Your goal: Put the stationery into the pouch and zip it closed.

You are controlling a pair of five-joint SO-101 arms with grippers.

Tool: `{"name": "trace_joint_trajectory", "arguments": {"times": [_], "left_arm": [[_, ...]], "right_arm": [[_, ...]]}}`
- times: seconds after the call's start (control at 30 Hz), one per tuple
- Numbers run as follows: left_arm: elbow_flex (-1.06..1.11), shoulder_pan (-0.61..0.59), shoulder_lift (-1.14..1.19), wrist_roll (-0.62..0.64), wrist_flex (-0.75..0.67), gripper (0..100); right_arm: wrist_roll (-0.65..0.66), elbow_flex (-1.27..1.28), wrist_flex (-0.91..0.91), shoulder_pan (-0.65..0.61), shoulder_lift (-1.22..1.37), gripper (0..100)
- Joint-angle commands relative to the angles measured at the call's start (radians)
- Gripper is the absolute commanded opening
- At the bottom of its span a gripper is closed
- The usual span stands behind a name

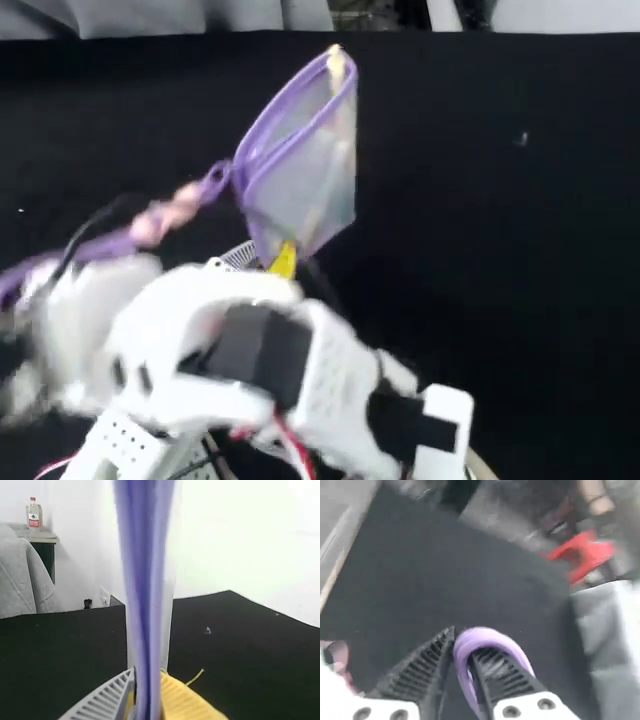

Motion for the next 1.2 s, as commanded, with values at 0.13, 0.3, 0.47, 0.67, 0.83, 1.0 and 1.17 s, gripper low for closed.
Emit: {"name": "trace_joint_trajectory", "arguments": {"times": [0.13,0.3,0.47,0.67,0.83,1.0,1.17], "left_arm": [[0.022,0.001,-0.009,0.011,-0.031,3],[0.022,0.002,-0.009,0.011,-0.026,3],[0.022,-0.002,-0.008,0.006,-0.023,3],[0.022,-0.001,-0.008,0.0,-0.023,3],[0.022,-0.001,-0.008,0.0,-0.023,3],[0.022,-0.001,-0.006,0.0,-0.023,3],[0.022,-0.001,-0.006,0.0,-0.023,3]], "right_arm": [[0.071,0.024,-0.307,0.18,0.028,1.1],[0.114,0.136,-0.499,0.126,0.174,1.1],[0.209,0.062,-0.448,0.017,0.298,1.1],[0.209,-0.101,-0.249,-0.118,0.354,1.1],[0.204,-0.229,-0.087,-0.173,0.357,1.1],[0.203,-0.328,0.011,-0.235,0.363,1.1],[0.18,-0.328,-0.071,-0.087,0.364,1.1]]}}
